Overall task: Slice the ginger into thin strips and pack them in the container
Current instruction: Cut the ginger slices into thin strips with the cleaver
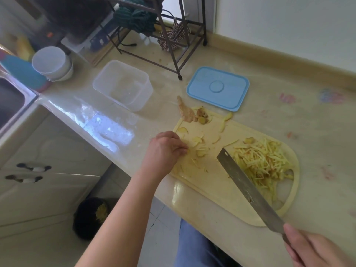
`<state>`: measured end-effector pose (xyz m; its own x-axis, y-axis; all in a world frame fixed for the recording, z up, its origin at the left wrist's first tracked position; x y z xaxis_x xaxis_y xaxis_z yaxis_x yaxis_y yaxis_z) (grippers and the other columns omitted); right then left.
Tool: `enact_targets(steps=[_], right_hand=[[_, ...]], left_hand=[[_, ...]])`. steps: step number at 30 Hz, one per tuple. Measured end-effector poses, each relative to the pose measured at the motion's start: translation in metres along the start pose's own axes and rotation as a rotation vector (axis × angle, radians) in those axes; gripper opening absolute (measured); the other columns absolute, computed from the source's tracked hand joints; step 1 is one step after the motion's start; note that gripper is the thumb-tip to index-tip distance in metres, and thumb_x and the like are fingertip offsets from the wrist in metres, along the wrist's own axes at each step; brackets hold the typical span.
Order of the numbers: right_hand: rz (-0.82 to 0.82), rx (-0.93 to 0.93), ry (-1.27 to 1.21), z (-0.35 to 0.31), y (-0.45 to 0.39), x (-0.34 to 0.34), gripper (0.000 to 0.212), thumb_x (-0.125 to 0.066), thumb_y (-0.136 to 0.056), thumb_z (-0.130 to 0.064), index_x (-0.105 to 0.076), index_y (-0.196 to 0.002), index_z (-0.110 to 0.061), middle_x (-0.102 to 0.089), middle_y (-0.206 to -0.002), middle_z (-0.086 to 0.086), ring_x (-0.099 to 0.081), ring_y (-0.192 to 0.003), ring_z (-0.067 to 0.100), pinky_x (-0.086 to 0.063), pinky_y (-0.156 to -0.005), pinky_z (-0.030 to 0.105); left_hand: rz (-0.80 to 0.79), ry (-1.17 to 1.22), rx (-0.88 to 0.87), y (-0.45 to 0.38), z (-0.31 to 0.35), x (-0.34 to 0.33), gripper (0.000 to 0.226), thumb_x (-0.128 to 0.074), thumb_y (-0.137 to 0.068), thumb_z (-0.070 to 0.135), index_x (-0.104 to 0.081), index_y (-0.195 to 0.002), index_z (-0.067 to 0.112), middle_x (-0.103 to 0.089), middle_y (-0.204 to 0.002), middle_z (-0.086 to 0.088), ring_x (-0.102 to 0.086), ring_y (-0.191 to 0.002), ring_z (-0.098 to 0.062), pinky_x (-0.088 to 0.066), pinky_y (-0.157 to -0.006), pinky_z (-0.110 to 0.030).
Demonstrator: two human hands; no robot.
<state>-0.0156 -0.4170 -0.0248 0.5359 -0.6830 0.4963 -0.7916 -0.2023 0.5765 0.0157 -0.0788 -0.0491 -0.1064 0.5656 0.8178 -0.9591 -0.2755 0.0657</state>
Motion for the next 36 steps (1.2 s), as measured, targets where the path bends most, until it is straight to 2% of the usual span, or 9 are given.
enact_targets(steps=[7,9,11,14,18,22,25,27,36], right_hand=[[0.13,0.133,-0.034,0.018,0.001,0.001,0.089,-0.035,-0.053,-0.101,-0.065,-0.066,-0.018,-0.066,-0.06,0.011,-0.064,-0.053,0.021,-0.051,-0.059,0.03],[0.013,0.503,-0.121,-0.008,-0.009,-0.007,0.057,-0.047,-0.084,-0.075,-0.061,-0.051,-0.03,-0.061,-0.052,-0.003,-0.063,-0.055,0.008,-0.049,-0.058,0.036],[-0.107,0.961,-0.26,-0.01,-0.003,-0.019,0.031,-0.039,-0.105,-0.023,-0.052,-0.091,-0.047,-0.051,-0.052,-0.013,-0.054,-0.064,-0.016,-0.038,-0.067,0.041],[0.122,0.486,0.027,-0.015,-0.002,-0.001,0.046,-0.029,-0.096,-0.067,-0.045,-0.061,-0.042,-0.057,-0.059,-0.014,-0.058,-0.05,-0.003,-0.048,-0.047,0.023],[0.249,0.284,-0.074,-0.003,0.003,0.006,0.074,-0.027,-0.065,-0.097,-0.058,-0.063,-0.03,-0.057,-0.046,-0.01,-0.06,-0.046,0.008,-0.048,-0.051,0.024],[0.254,0.288,0.039,-0.007,0.01,0.006,0.069,-0.027,-0.072,-0.092,-0.059,-0.066,-0.032,-0.055,-0.043,-0.013,-0.057,-0.043,0.004,-0.047,-0.05,0.018],[0.261,0.361,0.102,-0.002,0.012,0.003,0.034,-0.056,-0.088,-0.058,-0.061,-0.063,-0.035,-0.053,-0.042,-0.014,-0.055,-0.042,0.002,-0.044,-0.051,0.013],[0.295,0.356,0.101,0.003,0.016,0.003,0.026,-0.054,-0.089,-0.06,-0.061,-0.07,-0.043,-0.058,-0.051,-0.018,-0.058,-0.046,-0.002,-0.045,-0.055,0.011],[0.201,0.138,-0.029,0.003,0.02,0.001,0.089,-0.022,-0.052,-0.104,-0.063,-0.059,-0.025,-0.054,-0.042,-0.009,-0.059,-0.05,0.008,-0.046,-0.059,0.018]], left_hand=[[0.1,-0.2,-0.12,0.01,0.001,-0.006,0.013,-0.082,-0.08,0.017,-0.08,-0.09,0.023,-0.065,-0.086,0.006,-0.05,-0.083,-0.022,-0.042,-0.073,-0.041],[0.095,-0.263,-0.131,0.01,0.005,-0.007,0.013,-0.083,-0.077,0.014,-0.075,-0.085,0.021,-0.064,-0.09,0.006,-0.052,-0.089,-0.026,-0.038,-0.075,-0.04],[0.083,-0.273,-0.137,0.011,0.009,-0.006,0.013,-0.08,-0.079,0.013,-0.072,-0.085,0.02,-0.066,-0.091,0.009,-0.051,-0.095,-0.026,-0.032,-0.081,-0.038],[0.095,-0.159,-0.112,0.001,0.017,0.0,0.008,-0.076,-0.084,0.014,-0.072,-0.088,0.02,-0.068,-0.088,0.013,-0.049,-0.096,-0.019,-0.025,-0.085,-0.035],[0.01,-0.128,-0.115,-0.027,0.027,-0.005,0.014,-0.076,-0.086,0.023,-0.077,-0.1,0.025,-0.07,-0.092,0.012,-0.048,-0.101,-0.018,-0.025,-0.089,-0.035],[-0.048,-0.243,-0.225,-0.035,0.029,-0.013,0.019,-0.08,-0.081,0.023,-0.08,-0.1,0.025,-0.072,-0.091,0.006,-0.051,-0.096,-0.027,-0.021,-0.082,-0.036],[-0.032,-0.291,-0.29,-0.035,0.031,-0.013,0.015,-0.082,-0.077,0.023,-0.081,-0.091,0.024,-0.071,-0.086,0.006,-0.052,-0.09,-0.028,-0.02,-0.079,-0.036],[-0.023,-0.334,-0.319,-0.035,0.033,-0.013,0.011,-0.082,-0.075,0.023,-0.08,-0.086,0.023,-0.069,-0.083,0.008,-0.053,-0.088,-0.027,-0.021,-0.077,-0.037],[-0.095,-0.06,0.06,-0.025,0.025,0.007,0.013,-0.077,-0.085,0.03,-0.073,-0.098,0.029,-0.06,-0.079,0.026,-0.052,-0.097,-0.011,-0.034,-0.095,-0.033]])
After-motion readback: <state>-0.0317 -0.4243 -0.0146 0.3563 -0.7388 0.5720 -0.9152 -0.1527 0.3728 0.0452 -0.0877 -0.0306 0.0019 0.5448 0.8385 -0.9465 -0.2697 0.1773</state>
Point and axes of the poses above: each hand's wrist, its own y-axis away from the middle knuckle, its own x-axis out of the back of the hand, z = x × y, the point moved 5 cm from there along -y, towards the middle knuckle
